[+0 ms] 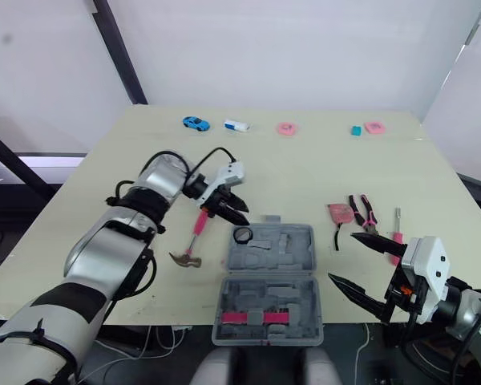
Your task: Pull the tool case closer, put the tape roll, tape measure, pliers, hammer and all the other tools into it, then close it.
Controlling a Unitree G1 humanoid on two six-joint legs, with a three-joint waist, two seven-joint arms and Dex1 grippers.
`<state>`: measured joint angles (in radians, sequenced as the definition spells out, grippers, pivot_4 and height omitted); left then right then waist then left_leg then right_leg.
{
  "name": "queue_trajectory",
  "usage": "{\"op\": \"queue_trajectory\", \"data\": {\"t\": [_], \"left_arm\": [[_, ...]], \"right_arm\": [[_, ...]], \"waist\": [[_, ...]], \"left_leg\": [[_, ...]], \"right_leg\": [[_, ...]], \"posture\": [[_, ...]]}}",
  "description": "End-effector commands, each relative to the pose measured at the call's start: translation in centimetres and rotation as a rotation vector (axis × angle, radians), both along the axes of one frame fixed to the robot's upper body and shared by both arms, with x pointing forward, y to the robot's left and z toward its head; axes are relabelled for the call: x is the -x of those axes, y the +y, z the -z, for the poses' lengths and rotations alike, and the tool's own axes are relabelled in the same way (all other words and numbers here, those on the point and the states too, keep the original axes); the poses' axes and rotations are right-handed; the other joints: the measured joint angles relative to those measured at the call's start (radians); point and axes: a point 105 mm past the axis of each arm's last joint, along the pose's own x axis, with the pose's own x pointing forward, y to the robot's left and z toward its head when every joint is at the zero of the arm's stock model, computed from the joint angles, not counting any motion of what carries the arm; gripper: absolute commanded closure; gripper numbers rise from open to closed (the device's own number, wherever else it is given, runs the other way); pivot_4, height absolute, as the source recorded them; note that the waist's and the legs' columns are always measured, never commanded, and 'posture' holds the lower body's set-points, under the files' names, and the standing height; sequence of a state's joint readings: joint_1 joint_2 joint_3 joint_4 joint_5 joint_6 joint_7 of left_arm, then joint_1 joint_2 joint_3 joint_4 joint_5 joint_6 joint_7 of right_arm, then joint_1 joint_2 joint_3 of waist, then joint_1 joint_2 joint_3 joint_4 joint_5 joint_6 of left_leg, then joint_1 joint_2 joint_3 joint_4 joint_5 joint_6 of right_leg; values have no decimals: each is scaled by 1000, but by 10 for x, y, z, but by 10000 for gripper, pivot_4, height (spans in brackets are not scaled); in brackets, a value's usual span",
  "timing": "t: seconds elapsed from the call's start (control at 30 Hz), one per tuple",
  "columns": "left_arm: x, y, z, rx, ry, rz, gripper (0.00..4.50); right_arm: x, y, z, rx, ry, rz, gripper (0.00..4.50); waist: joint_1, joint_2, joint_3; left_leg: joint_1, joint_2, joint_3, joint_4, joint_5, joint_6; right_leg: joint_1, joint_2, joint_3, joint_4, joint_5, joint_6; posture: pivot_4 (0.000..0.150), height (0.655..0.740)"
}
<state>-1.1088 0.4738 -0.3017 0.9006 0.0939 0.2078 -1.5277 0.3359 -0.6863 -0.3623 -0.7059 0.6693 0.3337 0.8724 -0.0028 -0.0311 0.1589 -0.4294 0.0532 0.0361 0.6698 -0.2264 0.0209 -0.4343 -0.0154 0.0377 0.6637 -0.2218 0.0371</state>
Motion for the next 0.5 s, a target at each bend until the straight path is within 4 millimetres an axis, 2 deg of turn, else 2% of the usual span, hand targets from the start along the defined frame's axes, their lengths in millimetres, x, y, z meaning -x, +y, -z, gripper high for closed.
{"op": "queue_trajectory", "data": {"t": [0.03,0.13,0.27,0.5], "left_arm": [[4,-3,-7,118,-138,27,19452],[6,-5,2,147,-207,-3,19452],[11,-10,14,205,-207,-50,19452],[13,-6,28,209,-219,-105,19452]], "right_arm": [[0,3,-6,-5,-43,-9,0],[-2,3,-6,-11,-43,-12,0],[-6,5,-5,-22,-38,-29,0],[-9,6,-4,-17,-31,-50,0]], "waist": [[-1,0,0],[2,0,0],[12,0,0],[14,0,0]], "left_leg": [[0,0,0,0,0,0],[0,0,-1,1,0,0],[0,0,-1,1,0,0],[1,-1,-1,1,0,0]], "right_leg": [[0,0,0,0,1,-1],[1,0,-1,0,1,-1],[2,0,-1,0,1,-1],[2,0,-1,0,1,-1]], "posture": [[1500,7400],[1500,7400],[1500,7400],[1500,7400]]}}
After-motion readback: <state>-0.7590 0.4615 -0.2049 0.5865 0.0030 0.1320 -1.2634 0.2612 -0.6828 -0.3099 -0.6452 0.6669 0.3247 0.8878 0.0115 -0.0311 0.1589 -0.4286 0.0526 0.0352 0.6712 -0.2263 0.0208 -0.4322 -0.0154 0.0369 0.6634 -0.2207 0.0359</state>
